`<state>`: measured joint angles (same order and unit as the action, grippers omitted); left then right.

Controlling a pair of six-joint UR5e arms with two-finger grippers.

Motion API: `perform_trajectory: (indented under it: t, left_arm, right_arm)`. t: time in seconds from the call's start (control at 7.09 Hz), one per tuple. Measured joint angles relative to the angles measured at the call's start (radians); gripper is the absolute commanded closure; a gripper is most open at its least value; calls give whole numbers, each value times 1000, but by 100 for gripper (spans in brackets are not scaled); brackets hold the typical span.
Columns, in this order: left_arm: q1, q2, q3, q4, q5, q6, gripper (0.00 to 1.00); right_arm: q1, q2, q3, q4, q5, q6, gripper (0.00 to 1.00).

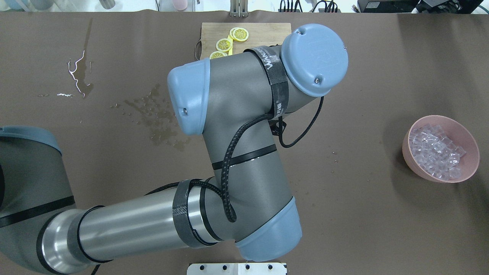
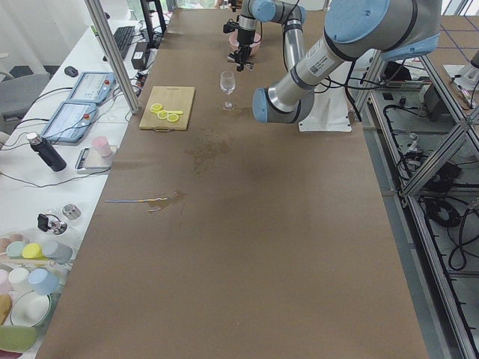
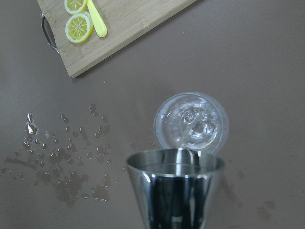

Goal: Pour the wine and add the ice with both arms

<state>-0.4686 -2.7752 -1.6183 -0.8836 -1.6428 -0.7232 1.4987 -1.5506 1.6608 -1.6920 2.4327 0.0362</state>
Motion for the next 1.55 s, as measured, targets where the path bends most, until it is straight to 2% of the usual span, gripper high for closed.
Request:
perform_trajectory:
  t: [0.28,0.42,0.71,0.99,1.13,1.55]
  left_arm:
    - [-15,-20,14,37,-22,30,100]
    - [-17,-13,5,17,-27,12,100]
    - [-41,68,-91,-110,-26,-79,100]
    - [-122,254,-270,-260,-15,-136,100]
    - [-160,350,-341,-331,27,-153,100]
    - [-195,615,-431,-643,267,-318,100]
  right_arm:
    - [0,10,3,0,-2,4,0]
    - [0,22,3,-3,-10,4,0]
    - [0,50,-3,-9,-36,4,0]
    - [0,58,-2,-9,-45,9,0]
    - [0,60,-2,-7,-47,12,0]
    - [1,60,-4,0,-47,14,0]
